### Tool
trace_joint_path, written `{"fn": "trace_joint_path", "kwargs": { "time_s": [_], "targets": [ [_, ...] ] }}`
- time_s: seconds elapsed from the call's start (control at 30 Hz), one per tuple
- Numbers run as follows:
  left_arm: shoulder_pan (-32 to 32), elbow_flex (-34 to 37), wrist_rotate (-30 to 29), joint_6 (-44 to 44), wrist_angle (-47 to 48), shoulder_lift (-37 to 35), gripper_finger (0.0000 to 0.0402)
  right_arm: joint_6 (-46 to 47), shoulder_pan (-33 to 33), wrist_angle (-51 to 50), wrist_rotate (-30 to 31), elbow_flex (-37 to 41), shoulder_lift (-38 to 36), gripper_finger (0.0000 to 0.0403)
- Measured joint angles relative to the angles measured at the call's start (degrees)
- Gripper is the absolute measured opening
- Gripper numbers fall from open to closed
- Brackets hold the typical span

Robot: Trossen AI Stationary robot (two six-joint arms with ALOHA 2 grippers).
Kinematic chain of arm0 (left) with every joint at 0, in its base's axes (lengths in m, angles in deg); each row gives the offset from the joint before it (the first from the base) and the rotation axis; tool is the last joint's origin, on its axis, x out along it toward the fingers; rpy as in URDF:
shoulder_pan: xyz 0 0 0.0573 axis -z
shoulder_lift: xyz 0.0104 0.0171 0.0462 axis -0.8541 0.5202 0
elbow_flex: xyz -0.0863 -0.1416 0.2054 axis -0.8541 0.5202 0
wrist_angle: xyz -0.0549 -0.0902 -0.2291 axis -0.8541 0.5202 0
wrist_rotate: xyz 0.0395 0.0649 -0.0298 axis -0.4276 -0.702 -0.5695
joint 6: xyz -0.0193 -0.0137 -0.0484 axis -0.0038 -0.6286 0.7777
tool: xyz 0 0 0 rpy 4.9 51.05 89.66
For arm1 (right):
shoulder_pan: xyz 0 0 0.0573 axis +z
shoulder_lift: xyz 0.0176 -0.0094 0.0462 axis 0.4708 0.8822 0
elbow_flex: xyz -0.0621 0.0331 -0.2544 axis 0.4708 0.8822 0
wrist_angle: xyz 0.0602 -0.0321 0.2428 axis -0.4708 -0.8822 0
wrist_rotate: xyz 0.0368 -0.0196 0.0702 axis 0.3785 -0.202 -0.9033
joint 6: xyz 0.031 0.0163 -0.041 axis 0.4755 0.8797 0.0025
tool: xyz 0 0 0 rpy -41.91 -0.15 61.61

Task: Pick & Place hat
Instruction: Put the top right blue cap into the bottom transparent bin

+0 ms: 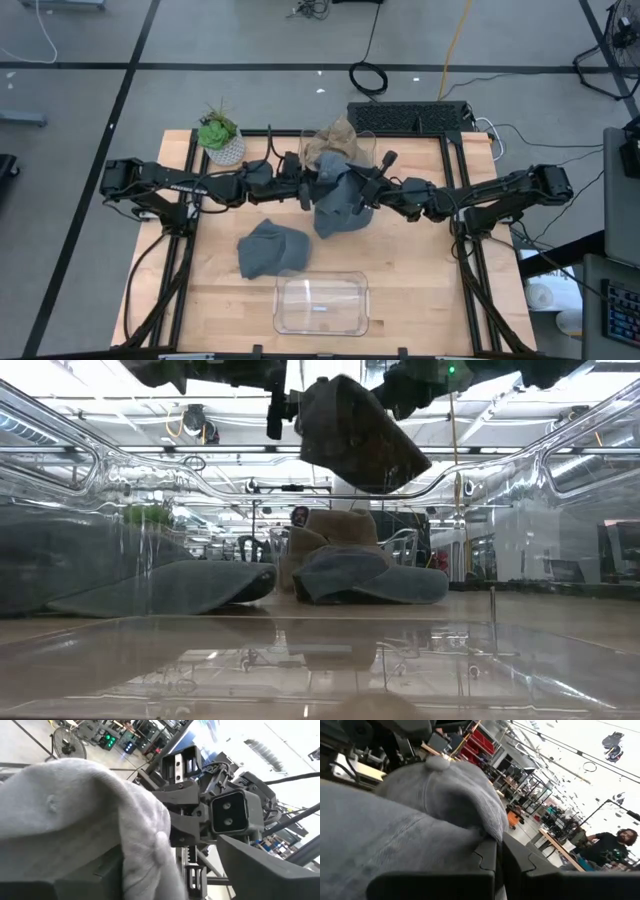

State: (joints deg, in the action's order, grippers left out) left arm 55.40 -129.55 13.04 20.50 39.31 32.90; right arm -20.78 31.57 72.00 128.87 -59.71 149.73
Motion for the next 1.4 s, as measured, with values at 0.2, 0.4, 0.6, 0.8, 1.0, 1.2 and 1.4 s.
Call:
{"fn": "trace_joint_path", "kwargs": {
  "time_s": [0.2,0.4,0.6,0.8,1.0,1.2,1.4],
  "targets": [
    [-0.9,0.0,0.0,-1.7,-0.1,0.0,0.0188,0.2,0.0,0.1,-0.2,0.0,-0.1,0.0000],
    [-2.3,0.0,4.6,-2.3,-0.3,0.0,0.0023,1.3,0.0,-0.5,-0.4,0.0,-0.1,0.0004],
    [-4.3,0.1,11.4,-3.9,-0.4,-1.0,0.0008,5.5,0.5,-6.2,-0.9,0.0,-0.7,0.0040],
    [-7.4,0.0,18.5,-8.7,3.6,-6.2,0.0005,15.1,2.7,-14.2,0.0,0.0,-4.2,0.0143],
    [-8.5,0.0,26.2,-16.2,8.8,-12.9,0.0004,26.9,5.2,-24.8,-0.4,0.0,-10.9,0.0242],
    [-2.0,0.0,37.3,-22.6,10.2,-16.7,0.0002,29.8,6.4,-29.9,-0.3,0.0,-16.3,0.0283],
    [10.4,0.0,40.7,-31.4,16.5,-17.0,0.0002,29.8,6.4,-30.3,-0.2,0.0,-19.7,0.0281]
  ]
}}
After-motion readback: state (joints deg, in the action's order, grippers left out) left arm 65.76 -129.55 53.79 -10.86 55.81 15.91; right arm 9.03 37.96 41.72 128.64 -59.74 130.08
